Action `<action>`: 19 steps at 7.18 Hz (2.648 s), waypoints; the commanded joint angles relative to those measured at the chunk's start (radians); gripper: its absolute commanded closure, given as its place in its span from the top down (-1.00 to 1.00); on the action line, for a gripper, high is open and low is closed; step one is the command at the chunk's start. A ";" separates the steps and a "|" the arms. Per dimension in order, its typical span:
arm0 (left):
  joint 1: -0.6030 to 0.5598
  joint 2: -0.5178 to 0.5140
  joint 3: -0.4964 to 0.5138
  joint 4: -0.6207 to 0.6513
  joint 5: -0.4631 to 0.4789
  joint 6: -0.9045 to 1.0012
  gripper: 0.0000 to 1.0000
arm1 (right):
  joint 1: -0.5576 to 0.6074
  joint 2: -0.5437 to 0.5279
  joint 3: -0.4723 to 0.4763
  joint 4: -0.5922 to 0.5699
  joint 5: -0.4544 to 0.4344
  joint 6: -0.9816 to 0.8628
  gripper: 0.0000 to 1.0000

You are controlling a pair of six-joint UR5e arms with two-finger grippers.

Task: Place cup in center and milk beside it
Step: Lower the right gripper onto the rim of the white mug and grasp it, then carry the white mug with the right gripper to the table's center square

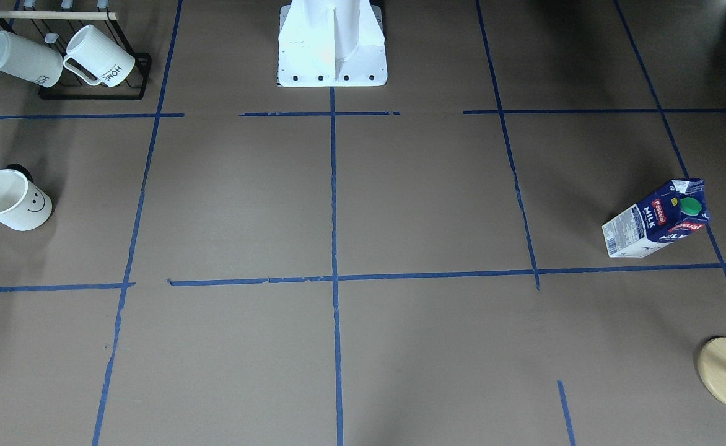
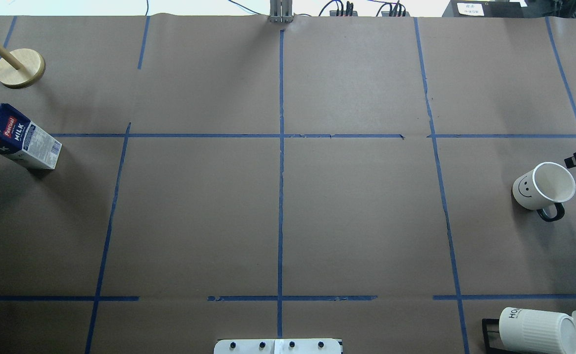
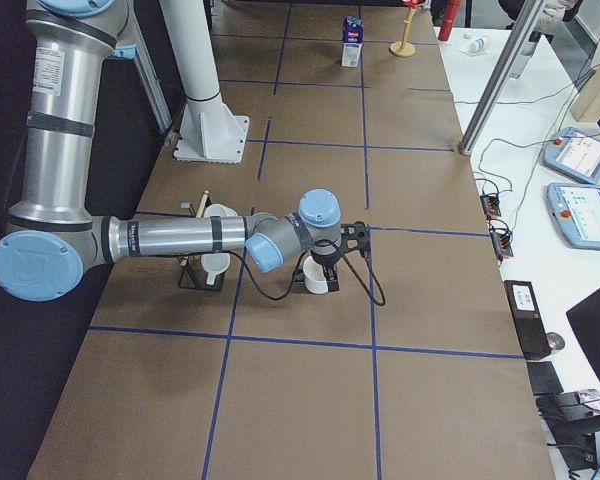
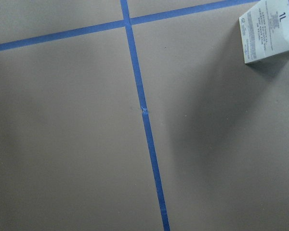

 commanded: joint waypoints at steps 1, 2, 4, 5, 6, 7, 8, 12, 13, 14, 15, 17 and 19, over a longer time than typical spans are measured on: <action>0.000 0.002 0.000 0.000 -0.002 0.000 1.00 | -0.034 0.021 -0.073 0.019 -0.005 0.007 0.99; 0.000 0.002 0.000 0.000 0.000 0.000 1.00 | -0.055 0.021 -0.084 0.019 -0.008 0.007 0.99; 0.000 0.002 -0.009 0.000 0.000 0.000 1.00 | -0.097 0.021 -0.090 0.017 -0.048 0.008 0.93; 0.000 0.002 -0.006 0.000 0.000 0.000 1.00 | -0.098 0.021 -0.092 0.017 -0.048 0.010 0.09; 0.000 0.002 -0.003 0.000 0.000 0.000 1.00 | -0.098 0.021 -0.092 0.017 -0.051 0.011 -0.67; 0.000 0.002 -0.003 -0.001 -0.002 0.000 1.00 | -0.100 0.021 -0.099 0.017 -0.049 0.013 -0.93; 0.000 0.000 -0.003 -0.001 0.000 0.000 1.00 | -0.100 0.023 -0.100 0.017 -0.048 0.013 -1.00; 0.000 0.002 -0.009 0.000 -0.002 0.000 1.00 | -0.097 0.211 -0.014 -0.195 0.000 0.112 -1.00; 0.000 0.000 -0.011 -0.001 -0.002 0.000 1.00 | -0.117 0.310 0.011 -0.305 -0.005 0.181 -1.00; 0.000 0.000 -0.012 -0.001 -0.002 0.000 1.00 | -0.162 0.404 0.035 -0.414 -0.022 0.265 -1.00; 0.000 0.000 -0.014 -0.001 -0.002 0.000 1.00 | -0.246 0.517 0.034 -0.500 -0.076 0.378 -1.00; 0.000 0.000 -0.017 -0.001 -0.002 0.000 1.00 | -0.446 0.784 -0.105 -0.546 -0.248 0.662 -1.00; 0.000 0.000 -0.015 -0.001 -0.002 0.000 1.00 | -0.518 0.928 -0.234 -0.533 -0.301 0.743 -1.00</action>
